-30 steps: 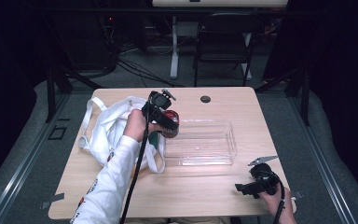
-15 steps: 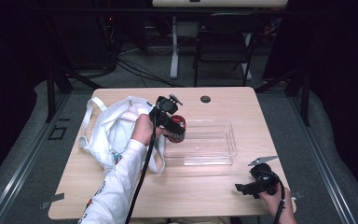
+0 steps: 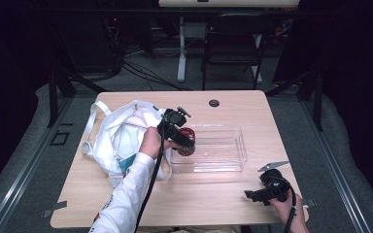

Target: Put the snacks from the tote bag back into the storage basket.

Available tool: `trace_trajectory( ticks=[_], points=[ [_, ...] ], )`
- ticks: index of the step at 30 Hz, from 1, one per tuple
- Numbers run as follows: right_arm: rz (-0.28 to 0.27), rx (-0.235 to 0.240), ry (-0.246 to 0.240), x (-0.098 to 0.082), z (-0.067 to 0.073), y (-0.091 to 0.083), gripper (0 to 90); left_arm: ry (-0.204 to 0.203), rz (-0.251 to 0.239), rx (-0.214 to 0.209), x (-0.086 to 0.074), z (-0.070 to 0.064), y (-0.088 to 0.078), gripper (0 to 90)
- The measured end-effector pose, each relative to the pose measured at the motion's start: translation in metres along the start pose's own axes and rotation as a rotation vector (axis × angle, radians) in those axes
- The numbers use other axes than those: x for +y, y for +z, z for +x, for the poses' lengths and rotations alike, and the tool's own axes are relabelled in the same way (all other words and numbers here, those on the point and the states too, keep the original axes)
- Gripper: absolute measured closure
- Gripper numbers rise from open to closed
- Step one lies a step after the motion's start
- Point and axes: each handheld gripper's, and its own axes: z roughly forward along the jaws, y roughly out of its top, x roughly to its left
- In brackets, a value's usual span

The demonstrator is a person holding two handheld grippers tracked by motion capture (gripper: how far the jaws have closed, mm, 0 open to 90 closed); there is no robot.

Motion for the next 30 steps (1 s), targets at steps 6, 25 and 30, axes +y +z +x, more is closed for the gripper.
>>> trace_trajectory(
  ticks=[6, 25, 30],
  points=[
    [0.001, 0.003, -0.003, 0.0, 0.001, -0.001, 12.9, -0.018, 0.008, 0.003, -0.007, 0.002, 0.008, 25.7],
    [-0.014, -0.007, 0.0, -0.005, 0.002, -0.007, 12.9, -0.064, 0.039, 0.012, -0.023, -0.003, 0.027, 25.7],
    [-0.015, -0.009, 0.001, -0.005, 0.004, -0.006, 12.9, -0.07, 0.056, 0.021, -0.027, -0.001, 0.033, 25.7]
  ],
)
